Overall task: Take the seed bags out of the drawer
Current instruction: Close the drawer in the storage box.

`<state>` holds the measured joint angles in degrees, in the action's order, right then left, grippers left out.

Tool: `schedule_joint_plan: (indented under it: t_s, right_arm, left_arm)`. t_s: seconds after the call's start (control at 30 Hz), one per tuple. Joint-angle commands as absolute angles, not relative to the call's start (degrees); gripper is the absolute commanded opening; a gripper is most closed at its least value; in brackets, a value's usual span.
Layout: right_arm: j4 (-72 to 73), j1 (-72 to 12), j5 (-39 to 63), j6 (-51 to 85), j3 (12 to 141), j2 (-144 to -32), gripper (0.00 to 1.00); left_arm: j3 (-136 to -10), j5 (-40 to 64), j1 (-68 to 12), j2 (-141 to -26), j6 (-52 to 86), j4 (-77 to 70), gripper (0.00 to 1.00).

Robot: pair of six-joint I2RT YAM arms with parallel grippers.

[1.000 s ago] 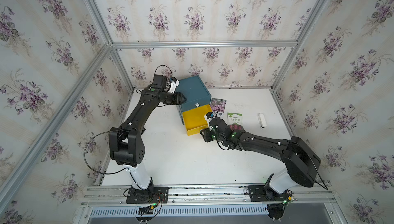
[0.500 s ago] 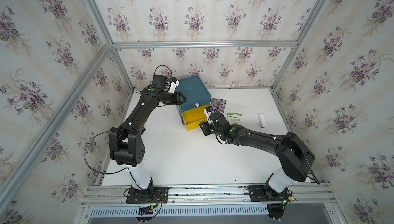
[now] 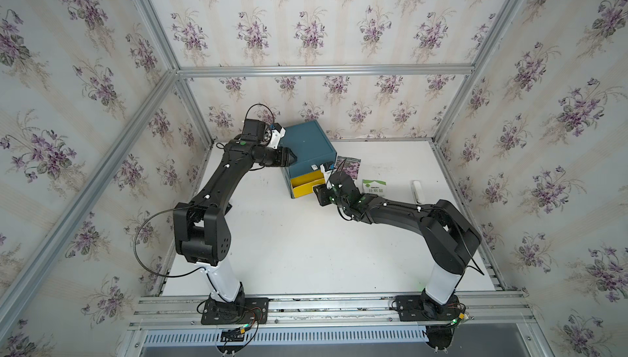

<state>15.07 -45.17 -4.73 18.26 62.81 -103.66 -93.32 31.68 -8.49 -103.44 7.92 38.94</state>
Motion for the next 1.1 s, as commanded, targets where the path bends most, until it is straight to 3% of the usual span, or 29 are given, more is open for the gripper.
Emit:
schedule_joint_plan:
  t_s: [0.0, 0.7, 1.07]
  right_arm:
    - [20.1, -44.8, -5.9, 17.8, 63.7, -104.7, 0.41]
    - [24.6, -43.5, -8.0, 19.2, 68.1, -110.6, 0.43]
    - [16.1, -41.8, 0.6, 30.5, 61.7, -103.9, 0.63]
  left_arm:
    - [-91.9, 23.4, -8.8, -105.6, 3.4, 55.4, 0.64]
    - [-92.1, 23.6, -8.8, -105.6, 3.3, 55.9, 0.66]
    - [-91.9, 23.4, -8.7, -105.6, 3.3, 55.8, 0.67]
